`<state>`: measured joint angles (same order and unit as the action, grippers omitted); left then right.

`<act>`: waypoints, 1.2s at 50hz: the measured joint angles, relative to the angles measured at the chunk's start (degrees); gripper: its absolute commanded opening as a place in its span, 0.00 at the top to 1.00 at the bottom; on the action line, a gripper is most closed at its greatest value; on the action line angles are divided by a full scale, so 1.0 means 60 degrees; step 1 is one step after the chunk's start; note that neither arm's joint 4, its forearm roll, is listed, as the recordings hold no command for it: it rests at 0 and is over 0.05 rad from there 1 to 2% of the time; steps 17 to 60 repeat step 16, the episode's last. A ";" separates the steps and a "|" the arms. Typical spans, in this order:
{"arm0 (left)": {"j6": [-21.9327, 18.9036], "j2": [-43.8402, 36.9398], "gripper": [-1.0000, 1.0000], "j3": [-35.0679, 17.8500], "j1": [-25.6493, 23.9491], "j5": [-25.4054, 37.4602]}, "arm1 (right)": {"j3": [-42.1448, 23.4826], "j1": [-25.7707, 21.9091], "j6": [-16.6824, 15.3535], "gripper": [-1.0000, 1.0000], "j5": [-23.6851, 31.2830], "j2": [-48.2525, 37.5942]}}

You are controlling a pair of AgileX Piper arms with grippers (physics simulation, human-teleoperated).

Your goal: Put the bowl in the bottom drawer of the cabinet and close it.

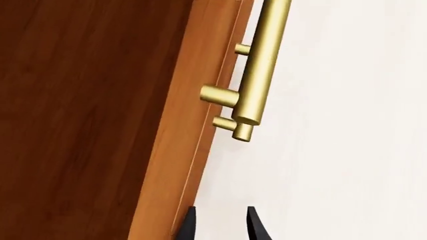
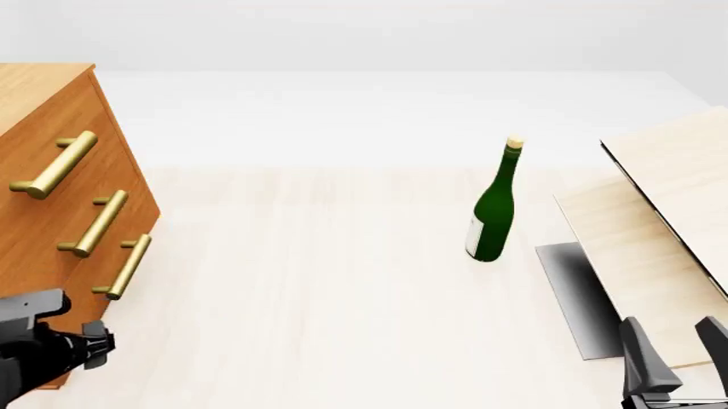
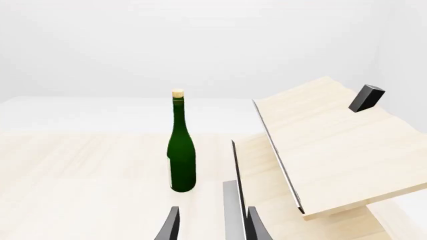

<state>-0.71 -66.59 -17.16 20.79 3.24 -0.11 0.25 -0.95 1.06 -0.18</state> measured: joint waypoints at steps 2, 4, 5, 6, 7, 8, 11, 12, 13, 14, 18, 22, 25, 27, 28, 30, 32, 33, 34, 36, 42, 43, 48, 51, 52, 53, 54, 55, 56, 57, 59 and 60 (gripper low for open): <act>-0.0226 0.0079 0.00 0.0040 0.0176 0.0024 | 0.0000 0.0000 0.0000 0.00 0.0000 0.0000; -0.0458 0.0168 0.00 0.0060 0.0343 0.0048 | 0.0000 0.0000 0.0000 0.00 0.0000 0.0000; -0.0559 0.0203 0.00 0.0068 0.0410 0.0060 | 0.0000 0.0000 0.0000 0.00 0.0000 0.0000; -0.0656 0.0231 0.00 0.0074 0.0468 0.0070 | 0.0000 0.0001 -0.0001 0.00 0.0000 0.0000; -0.0751 0.0259 0.00 0.0078 0.0522 0.0078 | 0.0000 0.0001 -0.0001 0.00 0.0000 0.0000; -0.0843 0.0286 0.00 0.0082 0.0568 0.0088 | 0.0000 0.0001 0.0000 0.00 0.0000 0.0000; -0.1086 0.0357 0.00 0.0093 0.0669 0.0116 | 0.0000 0.0001 0.0000 0.00 0.0000 0.0000; -0.1156 0.0380 0.00 0.0097 0.0687 0.0125 | 0.0000 0.0001 0.0000 0.00 0.0000 0.0000; -0.1212 0.0398 0.00 0.0103 0.0696 0.0132 | 0.0000 0.0000 0.0000 0.00 0.0000 0.0000; -0.1258 0.0414 0.00 0.0108 0.0696 0.0139 | 0.0000 0.0000 0.0000 0.00 0.0000 0.0000; -0.1322 0.0458 0.00 0.0120 0.0666 0.0166 | 0.0000 0.0000 0.0000 0.00 0.0000 0.0000; -0.1322 0.0458 0.00 0.0120 0.0666 0.0166 | 0.0000 0.0000 0.0000 0.00 0.0000 0.0000; -0.1322 0.0458 0.00 0.0120 0.0666 0.0166 | 0.0000 0.0000 0.0000 0.00 0.0000 0.0000; -0.1322 0.0458 0.00 0.0120 0.0666 0.0166 | 0.0000 0.0000 0.0000 0.00 0.0000 0.0000; -0.1322 0.0458 0.00 0.0120 0.0666 0.0166 | 0.0000 0.0000 0.0000 0.00 0.0000 0.0000; -0.1322 0.0458 0.00 0.0120 0.0666 0.0166 | 0.0000 0.0000 0.0000 0.00 0.0000 0.0000; -0.1322 0.0458 0.00 0.0120 0.0666 0.0166 | 0.0000 0.0000 0.0000 0.00 0.0000 0.0000; -0.1322 0.0458 0.00 0.0120 0.0666 0.0166 | 0.0000 0.0000 0.0000 0.00 0.0000 0.0000; -0.1322 0.0458 0.00 0.0120 0.0666 0.0166 | 0.0000 0.0000 0.0000 0.00 0.0000 0.0000; -0.1322 0.0458 0.00 0.0120 0.0666 0.0166 | 0.0000 0.0000 0.0000 0.00 0.0000 0.0000; -0.1322 0.0458 0.00 0.0120 0.0666 0.0166 | 0.0000 0.0000 0.0000 0.00 0.0000 0.0000; -0.1322 0.0458 0.00 0.0120 0.0666 0.0166 | 0.0000 0.0000 0.0000 0.00 0.0000 0.0000; -0.1322 0.0458 0.00 0.0120 0.0666 0.0166 | 0.0000 0.0000 0.0000 0.00 0.0000 0.0000; -0.1322 0.0458 0.00 0.0120 0.0666 0.0166 | 0.0000 0.0000 0.0000 0.00 0.0000 0.0000; -0.1322 0.0458 0.00 0.0120 0.0666 0.0166 | 0.0000 0.0000 0.0000 0.00 0.0000 0.0000; -0.1322 0.0458 0.00 0.0120 0.0666 0.0166 | 0.0000 0.0000 0.0000 0.00 0.0000 0.0000; -0.1322 0.0458 0.00 0.0120 0.0666 0.0166 | 0.0000 0.0000 0.0000 0.00 0.0000 0.0000; -0.1322 0.0458 0.00 0.0120 0.0666 0.0166 | 0.0000 0.0000 0.0000 0.00 0.0000 0.0000; -0.1322 0.0458 0.00 0.0120 0.0666 0.0166 | 0.0000 0.0000 0.0000 0.00 0.0000 0.0000; -0.1322 0.0458 0.00 0.0120 0.0666 0.0166 | 0.0000 0.0000 0.0000 0.00 0.0000 0.0000; -0.1322 0.0458 0.00 0.0120 0.0666 0.0166 | 0.0000 0.0000 0.0000 0.00 0.0000 0.0000; -0.1322 0.0458 0.00 0.0120 0.0666 0.0166 | 0.0000 0.0000 0.0000 0.00 0.0000 0.0000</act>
